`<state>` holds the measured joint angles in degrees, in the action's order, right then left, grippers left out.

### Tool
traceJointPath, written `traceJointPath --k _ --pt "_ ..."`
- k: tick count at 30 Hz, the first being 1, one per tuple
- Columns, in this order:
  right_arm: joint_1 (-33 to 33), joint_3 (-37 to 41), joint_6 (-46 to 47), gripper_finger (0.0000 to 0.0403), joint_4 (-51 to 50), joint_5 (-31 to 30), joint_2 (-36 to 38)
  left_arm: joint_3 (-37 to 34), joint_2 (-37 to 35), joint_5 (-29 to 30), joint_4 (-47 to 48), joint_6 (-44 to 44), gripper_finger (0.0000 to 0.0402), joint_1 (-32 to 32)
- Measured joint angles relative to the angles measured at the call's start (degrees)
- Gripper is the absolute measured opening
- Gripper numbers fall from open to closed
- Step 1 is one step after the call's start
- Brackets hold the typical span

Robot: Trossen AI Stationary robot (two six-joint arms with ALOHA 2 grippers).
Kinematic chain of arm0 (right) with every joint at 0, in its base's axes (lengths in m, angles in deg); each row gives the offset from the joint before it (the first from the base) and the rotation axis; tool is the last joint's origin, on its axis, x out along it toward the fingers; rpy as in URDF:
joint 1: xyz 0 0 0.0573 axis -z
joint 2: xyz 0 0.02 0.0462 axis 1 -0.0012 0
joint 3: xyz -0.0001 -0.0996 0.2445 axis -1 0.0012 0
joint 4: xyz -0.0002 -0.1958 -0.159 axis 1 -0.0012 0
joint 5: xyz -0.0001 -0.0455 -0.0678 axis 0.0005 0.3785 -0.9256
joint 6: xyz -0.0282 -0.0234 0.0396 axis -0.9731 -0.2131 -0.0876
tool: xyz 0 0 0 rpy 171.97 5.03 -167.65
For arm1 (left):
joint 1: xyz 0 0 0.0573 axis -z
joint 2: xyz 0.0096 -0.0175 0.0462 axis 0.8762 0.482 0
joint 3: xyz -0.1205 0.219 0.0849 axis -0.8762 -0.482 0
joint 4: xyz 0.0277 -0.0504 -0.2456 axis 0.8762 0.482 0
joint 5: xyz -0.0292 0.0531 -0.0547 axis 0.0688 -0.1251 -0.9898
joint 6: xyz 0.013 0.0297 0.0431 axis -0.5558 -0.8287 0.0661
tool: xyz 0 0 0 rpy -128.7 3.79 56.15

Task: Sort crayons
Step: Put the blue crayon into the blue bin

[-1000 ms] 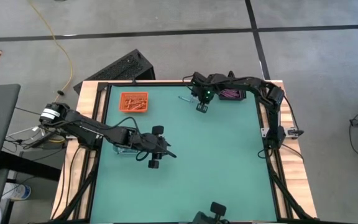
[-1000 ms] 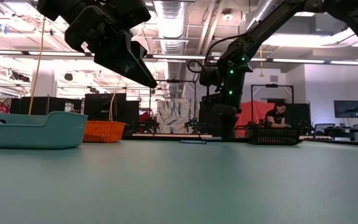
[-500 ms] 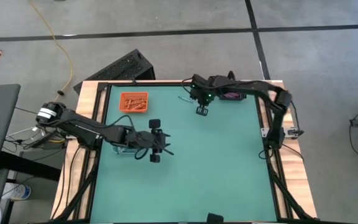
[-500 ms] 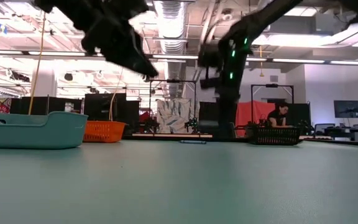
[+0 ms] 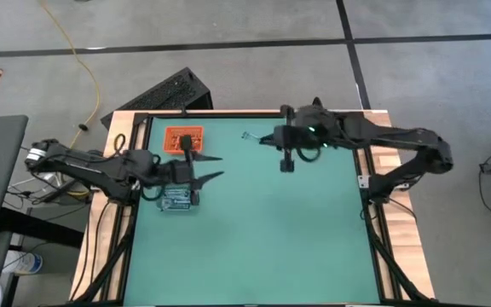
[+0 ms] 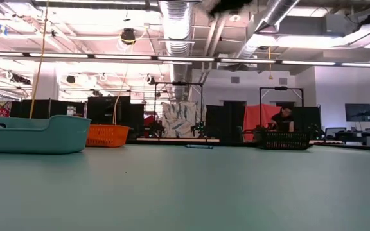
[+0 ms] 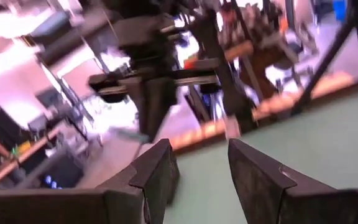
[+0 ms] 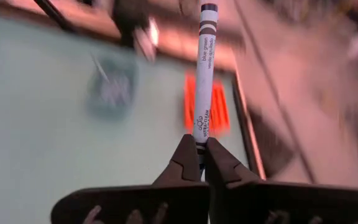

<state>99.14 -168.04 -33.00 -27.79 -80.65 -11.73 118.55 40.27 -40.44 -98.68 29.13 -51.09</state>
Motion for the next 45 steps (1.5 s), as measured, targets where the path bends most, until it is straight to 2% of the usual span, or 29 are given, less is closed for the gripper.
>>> traceJointPath --k 6,11,22,33,36,45 --pt "-9.74 -0.02 -6.48 0.0 11.24 -0.02 2.15 0.0 -0.37 -6.97 -8.44 -1.11 0.0151 -2.58" --pt "-14.2 0.0 -10.13 0.0 16.19 -0.22 0.88 0.0 1.74 -13.26 -15.26 -0.44 0.0151 -3.26" --pt "-16.38 0.05 -11.08 0.0 19.48 -0.95 -2.04 0.04 8.68 -21.71 -26.75 0.42 0.0151 -3.2" --pt "-17.15 0.02 -11.17 0.0 19.97 -1.05 -4.28 0.07 12.29 -22.4 -31.49 3.1 0.0147 -2.94" --pt "-17.15 0.02 -11.31 0.0 20.19 -1.05 -4.18 0.07 12.29 -24.53 -31.54 4.15 0.0126 -2.96" --pt "-18.22 0.02 -12.44 0.0 19.44 -1.28 -4.08 0.07 12.27 -27.0 -29.8 3.57 0.0013 -2.97"
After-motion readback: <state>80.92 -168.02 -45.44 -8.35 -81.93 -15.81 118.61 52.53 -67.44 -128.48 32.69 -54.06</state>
